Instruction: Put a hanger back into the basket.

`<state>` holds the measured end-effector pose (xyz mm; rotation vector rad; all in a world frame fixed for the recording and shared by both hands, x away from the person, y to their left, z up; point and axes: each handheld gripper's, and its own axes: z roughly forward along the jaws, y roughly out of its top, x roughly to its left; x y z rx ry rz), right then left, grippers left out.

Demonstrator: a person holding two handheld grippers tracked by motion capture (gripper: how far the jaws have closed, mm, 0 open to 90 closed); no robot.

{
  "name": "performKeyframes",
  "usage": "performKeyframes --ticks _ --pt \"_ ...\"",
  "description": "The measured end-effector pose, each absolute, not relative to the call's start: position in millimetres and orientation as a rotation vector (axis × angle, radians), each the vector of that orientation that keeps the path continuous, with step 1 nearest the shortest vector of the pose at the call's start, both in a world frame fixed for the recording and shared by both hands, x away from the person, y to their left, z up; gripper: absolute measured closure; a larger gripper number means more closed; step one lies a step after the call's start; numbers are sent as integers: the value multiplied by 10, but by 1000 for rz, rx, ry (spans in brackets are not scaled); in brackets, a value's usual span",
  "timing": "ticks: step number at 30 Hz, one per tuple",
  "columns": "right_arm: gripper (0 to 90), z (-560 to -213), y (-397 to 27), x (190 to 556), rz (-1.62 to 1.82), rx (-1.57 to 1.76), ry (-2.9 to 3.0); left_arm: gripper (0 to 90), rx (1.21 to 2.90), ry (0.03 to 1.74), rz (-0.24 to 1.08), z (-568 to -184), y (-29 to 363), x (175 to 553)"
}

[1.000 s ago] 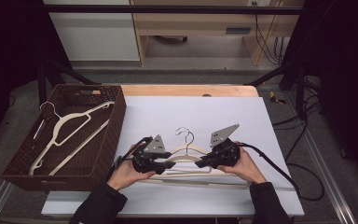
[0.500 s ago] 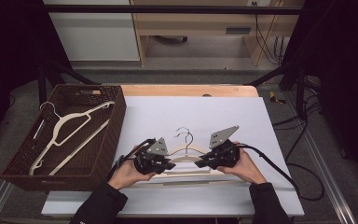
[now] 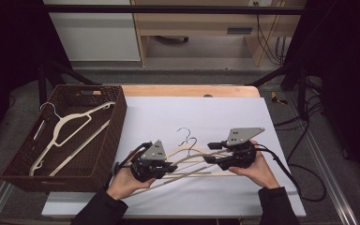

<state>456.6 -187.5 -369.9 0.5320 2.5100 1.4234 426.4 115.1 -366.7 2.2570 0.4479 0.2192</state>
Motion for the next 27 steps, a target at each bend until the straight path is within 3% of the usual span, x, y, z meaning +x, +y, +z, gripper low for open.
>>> performKeyframes --ticks 1,2,5,6,12,27 --pt "452 -3699 -1875 4566 1423 532 2510 864 2257 448 219 -3667 1151 4264" --pt "377 -3673 -1931 4551 1412 583 2453 865 2233 483 251 -3614 1190 4248" --pt "345 -3672 -1985 4540 1404 630 2422 864 2200 521 288 -3562 1229 4228" --pt "283 -3692 -2026 4536 1400 665 2389 864 2171 545 317 -3510 1273 4213" --pt "174 -3754 -2123 4520 1378 766 2287 864 2102 599 404 -3385 1405 4185" --pt "88 -3867 -2370 4426 1353 967 2141 864 1989 680 490 -3006 1952 4316"
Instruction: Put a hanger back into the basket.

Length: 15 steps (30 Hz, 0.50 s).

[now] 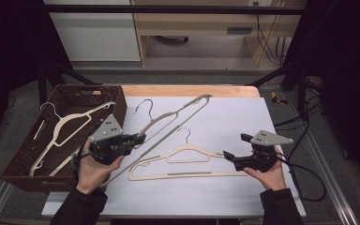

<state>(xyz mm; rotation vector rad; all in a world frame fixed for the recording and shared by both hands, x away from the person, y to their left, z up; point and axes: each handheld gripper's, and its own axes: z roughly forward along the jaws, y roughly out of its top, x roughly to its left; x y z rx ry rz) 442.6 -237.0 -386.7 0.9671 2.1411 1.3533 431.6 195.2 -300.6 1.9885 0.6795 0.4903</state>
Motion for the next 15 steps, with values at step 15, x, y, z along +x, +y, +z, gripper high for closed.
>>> performKeyframes --ticks 15 --pt "77 -3918 -2461 4402 1333 1009 2128 863 1948 775 528 -2658 2859 4602"
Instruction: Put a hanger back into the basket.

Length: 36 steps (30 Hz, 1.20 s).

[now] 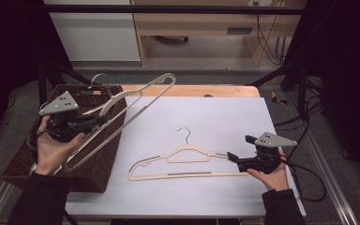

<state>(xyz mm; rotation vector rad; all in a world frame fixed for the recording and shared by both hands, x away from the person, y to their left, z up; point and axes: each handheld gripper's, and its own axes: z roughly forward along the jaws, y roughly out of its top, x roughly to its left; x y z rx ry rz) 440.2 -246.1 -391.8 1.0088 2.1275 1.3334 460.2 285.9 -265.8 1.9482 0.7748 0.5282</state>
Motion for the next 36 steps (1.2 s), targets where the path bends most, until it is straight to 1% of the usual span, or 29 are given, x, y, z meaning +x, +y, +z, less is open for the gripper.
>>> performKeyframes --ticks 1,8,10,21,22,26,29,36 --pt "77 -3918 -2461 4402 1333 1009 2128 863 1948 775 528 -2658 2859 4602" --pt "75 -3933 -2464 4413 1331 1016 2126 863 1976 832 563 -2613 3231 4771" --pt "75 -3930 -2467 4410 1334 1016 2125 863 1981 837 572 -2620 3267 4791" --pt "75 -3940 -2465 4420 1327 1023 2130 863 1983 913 580 -2796 3661 4944" --pt "75 -3946 -2462 4423 1325 1028 2132 863 1981 921 576 -2822 3745 4962" --pt "74 -3946 -2460 4422 1323 1029 2133 863 1973 939 580 -2864 3860 4977" --pt "74 -3945 -2468 4424 1327 1024 2131 863 1962 976 569 -2940 4022 4990" --pt "74 -3956 -2457 4428 1321 1030 2139 863 1966 1014 566 -3068 4187 4969"
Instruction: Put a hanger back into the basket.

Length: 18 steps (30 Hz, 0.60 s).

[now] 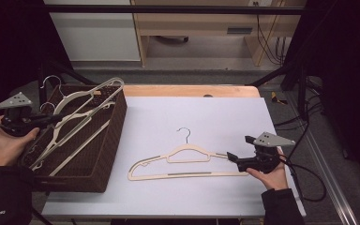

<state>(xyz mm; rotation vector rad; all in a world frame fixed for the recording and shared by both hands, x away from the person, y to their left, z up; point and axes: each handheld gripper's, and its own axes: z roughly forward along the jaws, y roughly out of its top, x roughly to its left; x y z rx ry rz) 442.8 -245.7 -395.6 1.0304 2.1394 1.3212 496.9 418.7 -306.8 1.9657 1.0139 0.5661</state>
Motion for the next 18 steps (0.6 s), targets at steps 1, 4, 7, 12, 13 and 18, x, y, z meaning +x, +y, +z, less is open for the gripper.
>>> performKeyframes --ticks 1,4,7,12,13,18 --pt "74 -3956 -2457 4428 1321 1030 2139 863 1960 1018 565 -3081 4215 4962" --pt "74 -3959 -2458 4431 1314 1026 2141 863 1959 1047 560 -3123 4305 4934" --pt "73 -3963 -2455 4431 1309 1031 2141 863 1974 1080 555 -3168 4335 4928" --pt "72 -3968 -2450 4435 1306 1026 2146 862 1979 1105 512 -3301 4321 4946" --pt "72 -3969 -2449 4436 1306 1026 2147 862 1992 1114 497 -3337 4296 4961" --pt "72 -3965 -2449 4429 1307 1030 2145 859 2034 1170 446 -3587 4175 5053"
